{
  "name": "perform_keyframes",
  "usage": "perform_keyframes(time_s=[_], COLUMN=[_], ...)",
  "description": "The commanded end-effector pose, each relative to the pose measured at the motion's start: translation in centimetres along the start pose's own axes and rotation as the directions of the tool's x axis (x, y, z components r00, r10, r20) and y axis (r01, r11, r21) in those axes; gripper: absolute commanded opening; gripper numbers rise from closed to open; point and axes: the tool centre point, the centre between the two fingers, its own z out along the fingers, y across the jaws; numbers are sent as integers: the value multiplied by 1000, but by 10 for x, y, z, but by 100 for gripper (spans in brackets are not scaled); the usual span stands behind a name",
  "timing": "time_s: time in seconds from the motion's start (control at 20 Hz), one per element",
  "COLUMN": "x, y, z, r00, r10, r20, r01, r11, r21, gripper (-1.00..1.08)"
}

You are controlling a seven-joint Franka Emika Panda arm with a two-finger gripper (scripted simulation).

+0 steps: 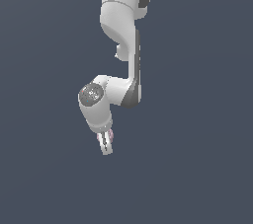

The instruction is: Pick up the object and move it to a goal position.

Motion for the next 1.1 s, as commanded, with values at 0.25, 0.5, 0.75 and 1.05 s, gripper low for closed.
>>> perform_keyframes(time_s=[0.25,0.5,0.75,1.05], x=[7,16,30,44], y=[15,39,71,101], z=[-6,-15,-27,-40], r00=[1000,1000,1000,1000], r10=[0,0,0,0], r20=[0,0,1,1], r01=[0,0,0,0], r11=[1000,1000,1000,1000], r21=[0,0,1,1], gripper=[-100,-100,-100,-100])
